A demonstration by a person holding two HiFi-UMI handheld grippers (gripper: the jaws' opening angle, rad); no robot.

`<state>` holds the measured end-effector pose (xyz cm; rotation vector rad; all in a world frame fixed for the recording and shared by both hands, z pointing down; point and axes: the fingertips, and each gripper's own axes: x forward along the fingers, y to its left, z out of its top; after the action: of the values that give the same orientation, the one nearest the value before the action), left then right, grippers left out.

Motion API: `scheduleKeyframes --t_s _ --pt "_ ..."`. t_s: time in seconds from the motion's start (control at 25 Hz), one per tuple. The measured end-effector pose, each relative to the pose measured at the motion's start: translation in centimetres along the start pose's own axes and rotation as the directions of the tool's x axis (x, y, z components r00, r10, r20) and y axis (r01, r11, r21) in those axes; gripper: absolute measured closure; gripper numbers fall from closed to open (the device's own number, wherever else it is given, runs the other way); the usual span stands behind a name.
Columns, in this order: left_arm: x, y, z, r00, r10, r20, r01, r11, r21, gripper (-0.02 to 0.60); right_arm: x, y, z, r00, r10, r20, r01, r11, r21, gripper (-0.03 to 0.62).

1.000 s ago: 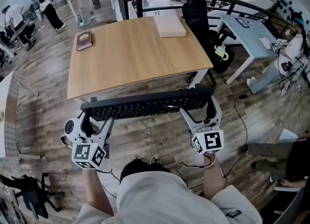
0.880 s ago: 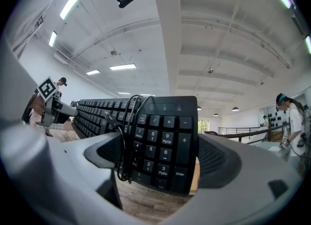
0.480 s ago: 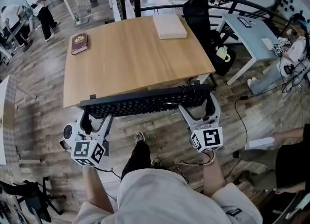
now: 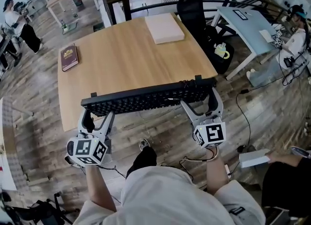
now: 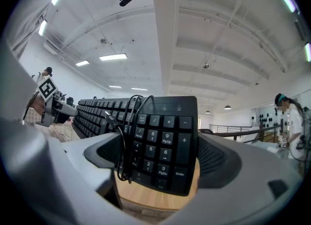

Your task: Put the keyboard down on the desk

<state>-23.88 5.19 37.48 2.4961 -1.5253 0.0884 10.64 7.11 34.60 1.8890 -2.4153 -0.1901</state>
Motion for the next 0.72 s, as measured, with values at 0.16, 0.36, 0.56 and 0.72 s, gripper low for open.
scheduleKeyframes --t_s 0.16,0.36,0.56,0.72 --pt "5.8 4.2 0.7 0.998 -0.05 -0.023 0.05 0.999 -0.02 0.16 5.9 -0.2 -0.6 0.998 -0.037 -0.042 0.037 0.999 -0.005 0.114" --pt "7.4 5.4 0.3 0.997 -0.073 -0.031 0.072 0.997 -0.011 0.16 7.1 0.0 -1.4 0.997 -0.059 -0.048 0.058 0.998 -0.003 0.114" --pt "7.3 5.2 0.2 0.996 -0.076 -0.037 0.075 0.997 -0.011 0.16 6.9 0.0 -1.7 0.997 -0.056 -0.055 0.057 0.998 0.006 0.114" --pt "7.4 5.3 0.2 0.997 -0.071 -0.026 0.071 0.997 -0.007 0.16 7.1 0.0 -1.6 0.998 -0.053 -0.041 0.053 0.999 -0.001 0.114"
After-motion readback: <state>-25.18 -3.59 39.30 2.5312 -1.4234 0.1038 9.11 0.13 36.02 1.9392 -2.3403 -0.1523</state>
